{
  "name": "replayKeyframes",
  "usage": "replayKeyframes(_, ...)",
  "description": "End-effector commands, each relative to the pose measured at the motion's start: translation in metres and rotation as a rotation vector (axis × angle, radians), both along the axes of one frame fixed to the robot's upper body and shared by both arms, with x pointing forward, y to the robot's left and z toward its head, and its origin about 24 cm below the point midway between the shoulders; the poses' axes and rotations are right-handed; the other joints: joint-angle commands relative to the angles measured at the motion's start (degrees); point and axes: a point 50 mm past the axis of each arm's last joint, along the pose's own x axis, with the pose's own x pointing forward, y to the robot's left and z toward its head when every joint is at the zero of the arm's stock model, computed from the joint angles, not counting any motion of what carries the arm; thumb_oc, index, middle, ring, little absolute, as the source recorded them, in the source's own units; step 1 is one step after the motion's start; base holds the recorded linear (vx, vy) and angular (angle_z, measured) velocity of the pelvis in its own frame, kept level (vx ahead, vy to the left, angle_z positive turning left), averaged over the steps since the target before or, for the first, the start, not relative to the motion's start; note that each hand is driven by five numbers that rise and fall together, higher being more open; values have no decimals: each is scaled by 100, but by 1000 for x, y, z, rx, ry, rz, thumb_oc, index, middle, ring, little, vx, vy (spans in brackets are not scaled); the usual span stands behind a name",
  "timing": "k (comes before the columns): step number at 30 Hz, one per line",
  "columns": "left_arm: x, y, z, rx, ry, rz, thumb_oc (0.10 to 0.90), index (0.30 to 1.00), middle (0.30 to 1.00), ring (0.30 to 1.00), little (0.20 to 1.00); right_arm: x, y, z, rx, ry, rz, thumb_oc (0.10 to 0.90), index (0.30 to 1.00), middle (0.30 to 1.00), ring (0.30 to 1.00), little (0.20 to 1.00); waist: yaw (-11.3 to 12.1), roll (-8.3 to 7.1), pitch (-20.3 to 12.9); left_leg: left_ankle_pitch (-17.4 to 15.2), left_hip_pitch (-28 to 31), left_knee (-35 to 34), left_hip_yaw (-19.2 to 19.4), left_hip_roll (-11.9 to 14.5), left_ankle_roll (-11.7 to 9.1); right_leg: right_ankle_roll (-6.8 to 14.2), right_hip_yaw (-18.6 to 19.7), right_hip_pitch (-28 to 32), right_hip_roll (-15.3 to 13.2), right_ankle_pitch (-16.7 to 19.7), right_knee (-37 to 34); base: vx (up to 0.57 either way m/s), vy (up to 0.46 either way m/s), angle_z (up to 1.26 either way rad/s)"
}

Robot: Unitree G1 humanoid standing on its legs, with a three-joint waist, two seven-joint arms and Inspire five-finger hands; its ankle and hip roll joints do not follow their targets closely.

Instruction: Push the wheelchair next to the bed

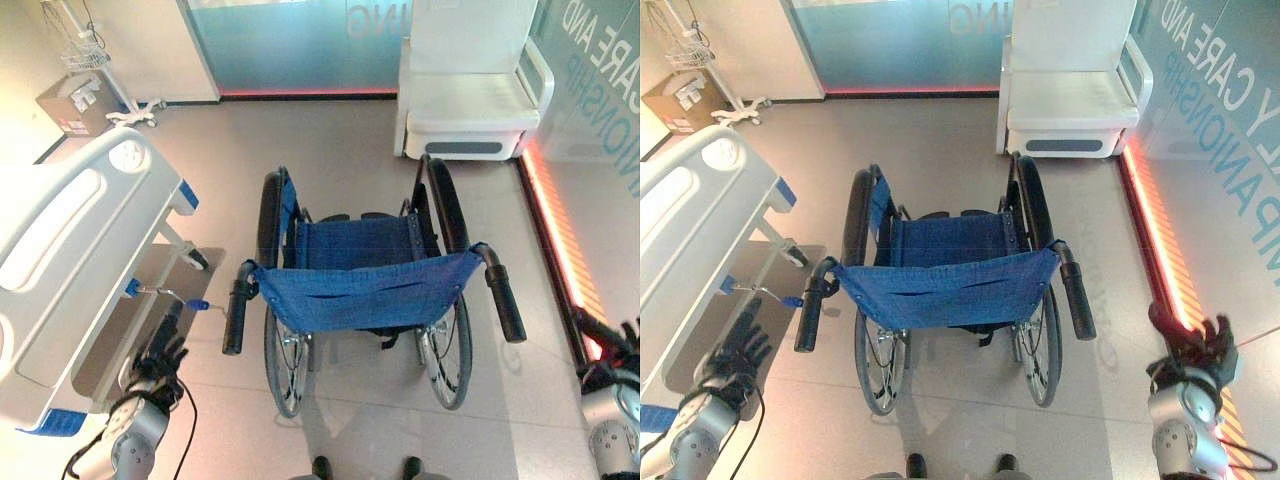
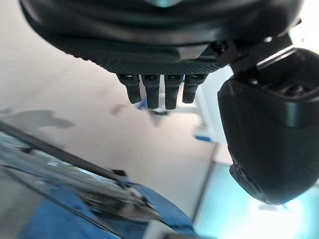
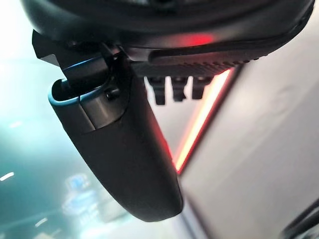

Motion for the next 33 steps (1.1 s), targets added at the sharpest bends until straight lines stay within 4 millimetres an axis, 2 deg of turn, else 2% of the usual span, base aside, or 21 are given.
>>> replayKeyframes(1,22,36,108,329,-315,56,800,900,900,900,900,16,-5,89,-285,-233,-14,800,900,900,900,900,68,-208,-236,-10,-209,40,73,-13,-91,83,21,-254,-234,235,88,0,0,0)
replayKeyframes(2,25,30,121,324,-360,-4,800,900,900,900,900,20,2,97,-310,-236,48,800,900,900,900,900,66,-211,-233,-8,-210,43,85,-5,-96,80,14,-253,-236,224,95,0,0,0)
replayKeyframes(3,26,28,123,321,-367,-18,800,900,900,900,900,21,4,99,-316,-233,65,800,900,900,900,900,66,-212,-232,-8,-209,43,87,-4,-97,80,13,-252,-235,222,97,0,0,0)
replayKeyframes(5,31,12,133,240,-413,-158,800,900,900,900,900,24,15,110,-374,-234,159,800,900,900,900,900,76,-220,-227,-5,-212,51,95,0,-102,80,6,-250,-237,215,103,0,-17,2)
replayKeyframes(7,34,-9,138,205,-437,-307,800,900,900,900,900,27,30,121,-441,-248,293,800,900,900,900,900,96,-228,-179,19,-255,76,116,21,-117,85,-1,-297,-244,216,147,-27,-46,4)
replayKeyframes(9,33,-14,140,199,-444,-350,800,900,900,900,900,26,35,127,-458,-265,331,800,900,900,900,900,101,-234,-161,24,-272,78,127,25,-117,85,0,-315,-240,220,151,-14,-17,1)
replayKeyframes(15,31,-18,147,241,-449,-482,800,900,900,900,900,24,45,140,-465,-324,454,800,900,900,900,900,75,-249,-125,31,-298,90,217,34,-118,106,31,-350,-221,220,173,-5,-4,0)
replayKeyframes(19,27,-30,145,213,-381,-637,800,900,900,900,900,21,55,140,-451,-273,589,800,900,900,900,900,60,-270,-129,34,-334,118,287,52,-128,122,32,-384,-223,224,184,0,0,0)
replayKeyframes(21,24,-31,147,249,-345,-664,800,900,900,900,900,17,55,141,-476,-244,608,800,900,900,900,900,54,-287,-119,39,-349,125,311,61,-133,129,35,-402,-221,233,182,-8,-32,0)
replayKeyframes(27,13,-12,163,361,-278,-642,800,900,900,900,900,7,45,155,-547,-225,584,800,900,900,900,900,61,-347,-105,53,-397,123,366,63,-142,149,53,-438,-194,260,151,-6,-11,1)
replayKeyframes(33,6,-20,177,333,-324,-787,800,900,900,900,900,0,49,161,-526,-238,653,800,900,900,900,900,63,-374,-122,58,-400,104,405,62,-147,160,37,-438,-187,267,125,0,0,0)
